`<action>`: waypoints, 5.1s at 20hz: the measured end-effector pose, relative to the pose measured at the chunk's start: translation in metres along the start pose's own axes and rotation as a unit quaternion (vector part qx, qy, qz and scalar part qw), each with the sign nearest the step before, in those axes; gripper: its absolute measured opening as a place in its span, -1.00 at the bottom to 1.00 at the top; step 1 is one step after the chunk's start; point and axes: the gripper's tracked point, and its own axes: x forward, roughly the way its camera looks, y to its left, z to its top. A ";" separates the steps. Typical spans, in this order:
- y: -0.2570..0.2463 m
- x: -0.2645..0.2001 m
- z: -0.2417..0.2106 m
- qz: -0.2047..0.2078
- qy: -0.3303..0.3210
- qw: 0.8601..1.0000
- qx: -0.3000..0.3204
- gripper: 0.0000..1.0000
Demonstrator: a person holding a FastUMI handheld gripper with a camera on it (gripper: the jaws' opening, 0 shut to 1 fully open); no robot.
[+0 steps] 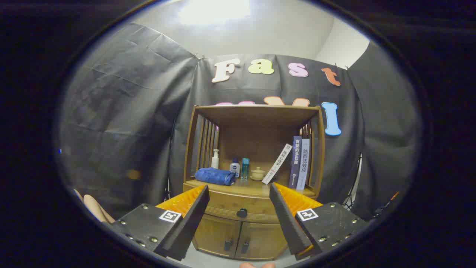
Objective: Pull open the drawer, take out the items inside it, and place them on the countertop above the cabinet.
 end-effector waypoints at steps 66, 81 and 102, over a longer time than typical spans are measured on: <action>0.007 0.079 -0.216 -0.100 0.180 0.978 0.020 -0.41; 0.019 0.004 -0.209 -0.062 0.222 0.972 0.046 0.13; 0.014 0.168 -0.210 0.139 0.463 0.860 -0.162 0.47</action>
